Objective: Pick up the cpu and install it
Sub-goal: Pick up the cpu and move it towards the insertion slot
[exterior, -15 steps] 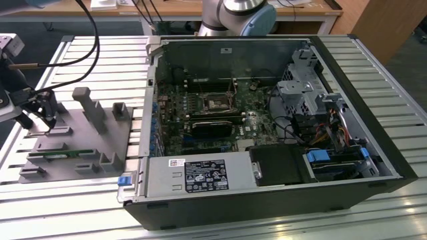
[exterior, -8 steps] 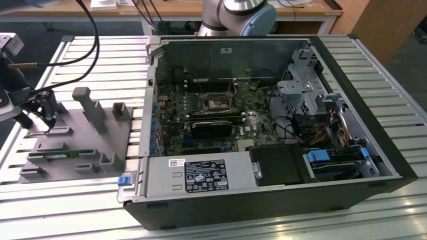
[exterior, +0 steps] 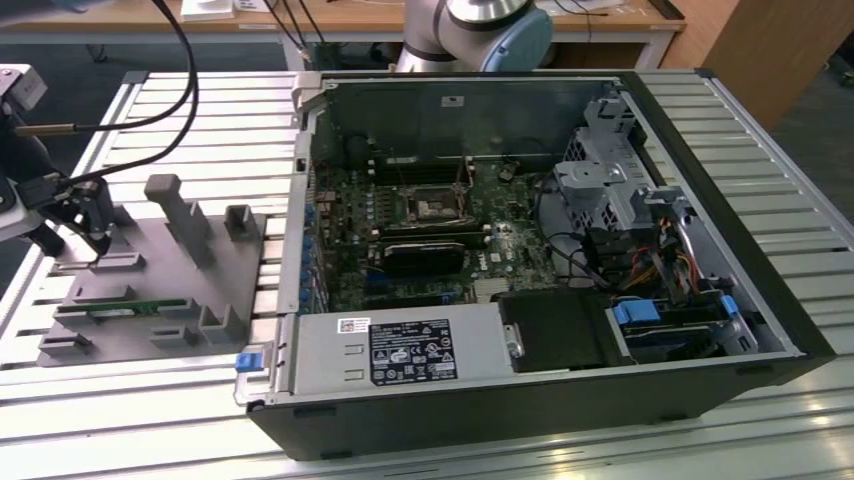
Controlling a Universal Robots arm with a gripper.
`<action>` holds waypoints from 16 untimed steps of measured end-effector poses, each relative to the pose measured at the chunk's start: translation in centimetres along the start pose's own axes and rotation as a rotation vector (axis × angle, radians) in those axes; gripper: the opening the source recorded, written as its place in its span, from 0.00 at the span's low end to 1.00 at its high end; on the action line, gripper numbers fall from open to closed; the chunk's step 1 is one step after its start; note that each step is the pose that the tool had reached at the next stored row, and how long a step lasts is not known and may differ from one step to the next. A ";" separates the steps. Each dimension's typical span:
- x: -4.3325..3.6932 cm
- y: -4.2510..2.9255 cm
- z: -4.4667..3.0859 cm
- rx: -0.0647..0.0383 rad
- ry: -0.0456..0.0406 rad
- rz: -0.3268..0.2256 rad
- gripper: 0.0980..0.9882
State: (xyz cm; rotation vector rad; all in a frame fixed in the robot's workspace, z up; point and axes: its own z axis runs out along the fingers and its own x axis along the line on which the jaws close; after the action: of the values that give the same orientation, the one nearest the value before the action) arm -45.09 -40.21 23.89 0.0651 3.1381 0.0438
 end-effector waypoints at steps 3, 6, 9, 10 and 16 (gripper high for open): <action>0.00 0.00 -0.11 0.000 0.0003 0.000 0.48; 0.00 0.01 -0.36 0.000 0.0002 0.000 0.48; 0.00 0.01 -0.57 0.000 0.0001 0.000 0.48; 0.00 0.02 -0.62 0.000 0.0000 0.000 0.48; 0.00 0.03 -1.14 0.000 0.0000 0.000 0.48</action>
State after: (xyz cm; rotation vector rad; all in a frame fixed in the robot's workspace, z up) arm -45.10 -40.21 25.03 0.0651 3.1381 0.0438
